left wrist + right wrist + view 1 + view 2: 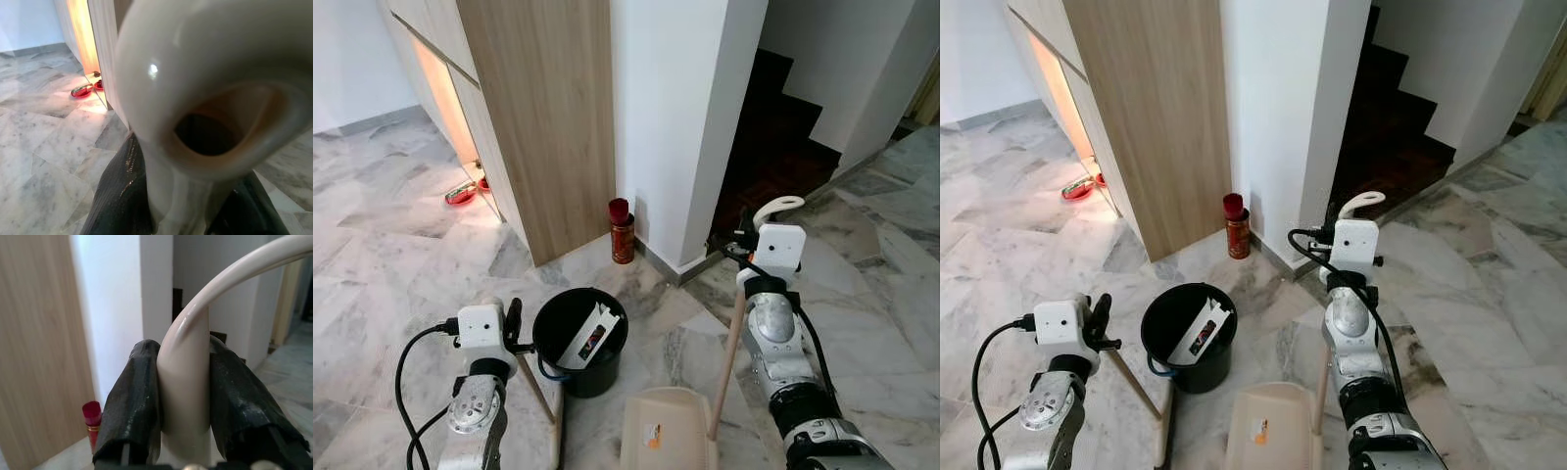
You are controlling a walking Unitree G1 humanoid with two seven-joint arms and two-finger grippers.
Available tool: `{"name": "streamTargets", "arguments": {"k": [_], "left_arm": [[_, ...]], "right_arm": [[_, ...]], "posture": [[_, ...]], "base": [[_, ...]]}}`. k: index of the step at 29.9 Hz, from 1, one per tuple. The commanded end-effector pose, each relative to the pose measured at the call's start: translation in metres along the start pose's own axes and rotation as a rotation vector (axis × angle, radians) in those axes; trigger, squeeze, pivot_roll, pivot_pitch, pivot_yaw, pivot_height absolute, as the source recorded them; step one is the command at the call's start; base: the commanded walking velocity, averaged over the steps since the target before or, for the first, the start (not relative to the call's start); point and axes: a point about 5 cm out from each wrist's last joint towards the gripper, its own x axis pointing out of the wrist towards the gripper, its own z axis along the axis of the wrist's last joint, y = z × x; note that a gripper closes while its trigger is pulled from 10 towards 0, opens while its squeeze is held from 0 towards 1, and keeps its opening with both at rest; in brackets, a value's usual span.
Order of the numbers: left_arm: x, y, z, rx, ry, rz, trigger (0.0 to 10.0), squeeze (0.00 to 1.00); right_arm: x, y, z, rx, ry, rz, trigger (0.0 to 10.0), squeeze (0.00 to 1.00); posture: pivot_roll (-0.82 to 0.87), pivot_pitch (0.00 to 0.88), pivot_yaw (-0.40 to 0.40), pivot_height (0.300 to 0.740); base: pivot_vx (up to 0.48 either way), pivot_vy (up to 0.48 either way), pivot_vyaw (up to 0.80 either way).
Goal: Sweep floor
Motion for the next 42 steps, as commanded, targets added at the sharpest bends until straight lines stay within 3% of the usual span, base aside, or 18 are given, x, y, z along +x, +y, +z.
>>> {"name": "streamTargets", "arguments": {"k": [1,42], "left_arm": [[0.0025,-0.0002,0.0090,0.021,-0.051,-0.014,10.0,0.00],[-0.0025,-0.0034,0.0131,0.024,-0.090,-0.023,10.0,0.00]], "right_arm": [[0.0062,-0.0004,0.0091,0.020,-0.035,-0.015,10.0,0.00],[0.0072,0.0029,0.0035,0.019,-0.001,0.012,10.0,0.00]], "posture": [[0.07,0.000,0.046,0.740],[0.08,0.016,0.040,0.740]], "base": [[0.000,0.000,0.00],[0.000,0.000,0.00]]}}
